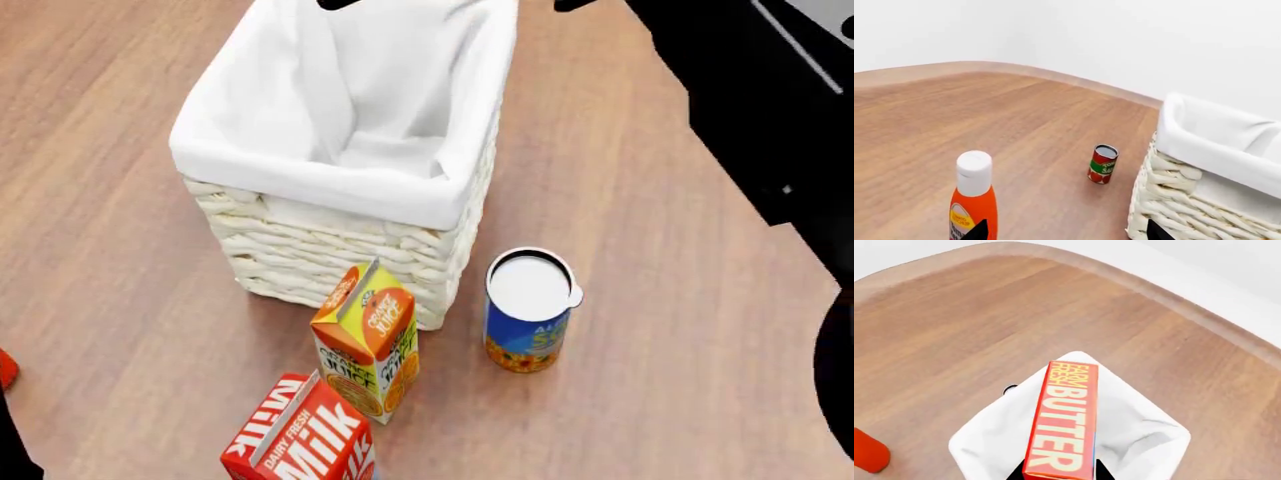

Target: Pick up the butter and put it in the basket.

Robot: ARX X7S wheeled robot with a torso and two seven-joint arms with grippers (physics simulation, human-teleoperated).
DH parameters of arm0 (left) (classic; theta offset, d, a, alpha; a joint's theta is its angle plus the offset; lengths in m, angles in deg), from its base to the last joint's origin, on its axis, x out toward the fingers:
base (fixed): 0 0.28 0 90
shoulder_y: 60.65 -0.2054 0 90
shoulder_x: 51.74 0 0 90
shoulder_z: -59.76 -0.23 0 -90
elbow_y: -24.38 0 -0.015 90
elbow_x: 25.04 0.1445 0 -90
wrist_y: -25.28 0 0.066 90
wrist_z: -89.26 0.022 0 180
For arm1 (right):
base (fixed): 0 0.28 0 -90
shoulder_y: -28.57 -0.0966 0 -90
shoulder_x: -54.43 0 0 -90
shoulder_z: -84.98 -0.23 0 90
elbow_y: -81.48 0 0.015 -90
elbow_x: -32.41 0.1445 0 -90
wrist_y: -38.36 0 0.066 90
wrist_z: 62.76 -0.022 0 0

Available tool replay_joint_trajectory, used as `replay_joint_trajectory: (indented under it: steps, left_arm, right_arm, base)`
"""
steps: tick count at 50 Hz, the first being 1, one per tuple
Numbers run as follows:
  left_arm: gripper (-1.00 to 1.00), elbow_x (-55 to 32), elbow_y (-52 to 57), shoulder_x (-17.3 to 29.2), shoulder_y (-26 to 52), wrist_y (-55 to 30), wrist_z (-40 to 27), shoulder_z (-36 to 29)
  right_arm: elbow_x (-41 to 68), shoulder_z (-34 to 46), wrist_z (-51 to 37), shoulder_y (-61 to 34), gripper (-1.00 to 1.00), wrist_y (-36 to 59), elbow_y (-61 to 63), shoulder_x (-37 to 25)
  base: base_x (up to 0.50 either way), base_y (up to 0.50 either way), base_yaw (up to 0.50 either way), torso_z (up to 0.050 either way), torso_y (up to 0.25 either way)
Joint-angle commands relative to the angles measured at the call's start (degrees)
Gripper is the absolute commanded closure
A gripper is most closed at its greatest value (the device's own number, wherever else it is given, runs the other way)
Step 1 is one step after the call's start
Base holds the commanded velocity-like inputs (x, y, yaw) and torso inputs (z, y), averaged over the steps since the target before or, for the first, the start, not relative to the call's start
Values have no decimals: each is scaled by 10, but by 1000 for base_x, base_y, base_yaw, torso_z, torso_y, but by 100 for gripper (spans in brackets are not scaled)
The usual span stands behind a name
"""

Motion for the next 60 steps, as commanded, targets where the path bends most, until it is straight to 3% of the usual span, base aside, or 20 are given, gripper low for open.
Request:
replay_joint_trajectory:
  steps: [1, 9, 22, 60]
  left_arm:
    - [-100, -13, 12, 4, -4, -5, -10, 9]
    - [-100, -22, 16, 6, -3, -9, -16, 14]
    - [-100, -26, 20, 7, -8, -11, -21, 13]
    - [-100, -27, 31, 11, -17, -12, -30, 8]
  right_arm:
    - [-104, -72, 55, 19, 100, 53, -107, 61]
    - [-179, -144, 54, 43, 100, 71, -122, 61]
    - [-212, -185, 39, 67, 100, 87, -140, 61]
    - [-202, -178, 80, 96, 100, 117, -138, 61]
  base:
    - [0, 0, 0, 0, 0]
    - [0, 0, 0, 0, 1]
    - [0, 0, 0, 1, 1]
    - [0, 0, 0, 0, 1]
